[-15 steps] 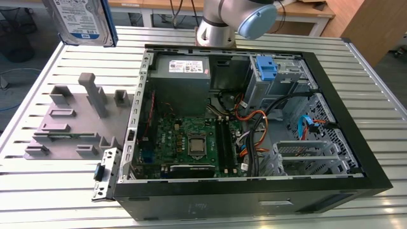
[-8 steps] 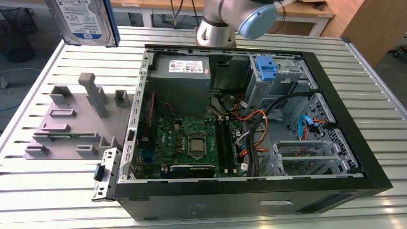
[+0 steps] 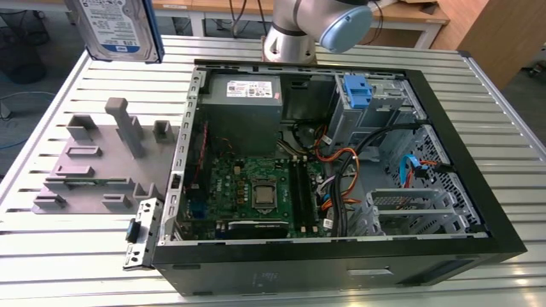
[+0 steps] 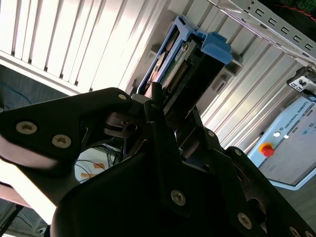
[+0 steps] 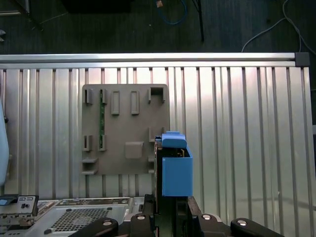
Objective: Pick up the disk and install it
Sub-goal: 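Pick up the disk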
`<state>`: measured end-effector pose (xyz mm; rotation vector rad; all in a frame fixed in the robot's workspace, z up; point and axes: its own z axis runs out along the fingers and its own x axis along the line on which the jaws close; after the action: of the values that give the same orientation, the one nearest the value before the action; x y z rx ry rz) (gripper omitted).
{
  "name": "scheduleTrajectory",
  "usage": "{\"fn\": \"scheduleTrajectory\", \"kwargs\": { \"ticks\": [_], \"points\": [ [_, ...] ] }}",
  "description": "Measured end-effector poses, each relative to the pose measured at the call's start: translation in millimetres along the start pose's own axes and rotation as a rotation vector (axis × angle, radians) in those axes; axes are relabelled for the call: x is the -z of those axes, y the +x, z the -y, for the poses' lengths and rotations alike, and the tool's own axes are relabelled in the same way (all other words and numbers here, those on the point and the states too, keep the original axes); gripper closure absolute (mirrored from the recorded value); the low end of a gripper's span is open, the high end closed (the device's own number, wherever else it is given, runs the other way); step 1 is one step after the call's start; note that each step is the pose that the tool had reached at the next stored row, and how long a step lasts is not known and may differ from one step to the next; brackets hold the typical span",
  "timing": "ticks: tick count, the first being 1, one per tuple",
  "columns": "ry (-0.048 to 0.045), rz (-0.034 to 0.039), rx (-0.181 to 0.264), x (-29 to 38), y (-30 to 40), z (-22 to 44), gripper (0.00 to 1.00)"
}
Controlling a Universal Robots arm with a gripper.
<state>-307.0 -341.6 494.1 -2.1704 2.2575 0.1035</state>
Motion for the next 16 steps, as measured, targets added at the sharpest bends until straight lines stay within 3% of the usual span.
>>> {"fn": "scheduleTrajectory", "kwargs": {
  "ticks": [16],
  "points": [
    [0.0,0.0,0.0,0.2,-0.3,6.5,0.65]
  ]
}}
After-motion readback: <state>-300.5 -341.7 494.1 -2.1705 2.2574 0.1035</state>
